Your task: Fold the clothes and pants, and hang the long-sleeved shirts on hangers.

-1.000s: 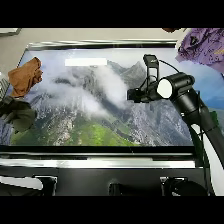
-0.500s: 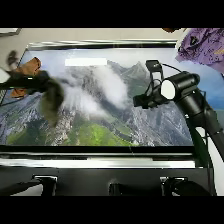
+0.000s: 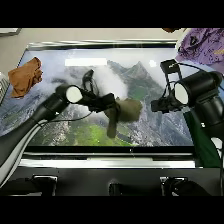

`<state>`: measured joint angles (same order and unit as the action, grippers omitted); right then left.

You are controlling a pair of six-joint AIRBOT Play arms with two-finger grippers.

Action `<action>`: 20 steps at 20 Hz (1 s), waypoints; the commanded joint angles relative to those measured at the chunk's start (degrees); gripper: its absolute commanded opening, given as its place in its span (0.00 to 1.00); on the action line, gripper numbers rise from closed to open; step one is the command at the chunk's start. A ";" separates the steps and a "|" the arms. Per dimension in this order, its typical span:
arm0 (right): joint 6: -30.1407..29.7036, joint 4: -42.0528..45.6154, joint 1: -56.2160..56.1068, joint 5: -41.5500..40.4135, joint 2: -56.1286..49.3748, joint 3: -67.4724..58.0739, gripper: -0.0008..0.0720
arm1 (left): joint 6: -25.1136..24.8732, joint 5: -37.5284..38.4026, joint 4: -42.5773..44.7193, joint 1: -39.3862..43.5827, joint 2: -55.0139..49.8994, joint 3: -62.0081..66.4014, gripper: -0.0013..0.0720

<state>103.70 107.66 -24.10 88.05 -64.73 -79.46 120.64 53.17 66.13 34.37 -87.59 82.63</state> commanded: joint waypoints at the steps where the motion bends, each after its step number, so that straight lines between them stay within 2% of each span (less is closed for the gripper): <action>1: -0.15 4.83 0.04 -1.86 0.50 0.20 0.60 | -0.22 1.01 -0.04 -0.57 -0.07 0.07 0.97; 2: 1.68 8.85 0.11 -3.39 0.50 0.20 0.60 | -1.92 2.82 0.09 -2.99 1.64 0.07 0.97; 3: 4.20 9.33 2.08 -5.79 0.50 0.20 0.60 | -4.02 4.79 0.07 -6.01 3.78 0.07 0.97; 5: 8.83 -0.61 11.87 -11.58 -0.44 0.81 0.60 | -8.39 8.20 0.07 -11.98 8.00 0.07 0.97; 6: 9.07 -9.75 18.14 -14.53 -1.68 1.95 0.60 | -10.27 9.07 0.07 -14.62 9.77 0.07 0.97; 8: 4.76 -32.70 29.77 -18.84 -6.32 5.49 0.62 | -13.68 9.22 0.07 -19.32 12.39 0.07 0.94; 10: -4.07 -50.56 36.20 -20.04 -12.94 8.79 0.86 | -14.16 9.22 0.04 -22.23 13.29 0.07 0.94; 11: -7.69 -55.06 37.20 -19.87 -16.15 9.44 0.91 | -14.19 9.22 0.04 -23.19 13.27 0.07 0.94; 16: -15.85 -63.84 34.32 -25.00 -29.14 9.53 0.90 | -14.14 10.16 0.04 -24.28 12.83 0.04 0.95; 20: -17.44 -67.28 31.21 -30.27 -34.07 9.53 0.88 | -14.14 10.14 0.07 -24.30 12.83 0.04 0.94</action>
<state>89.43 45.89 8.69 61.84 -94.78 -70.08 106.69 63.05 66.15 10.41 -74.83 82.65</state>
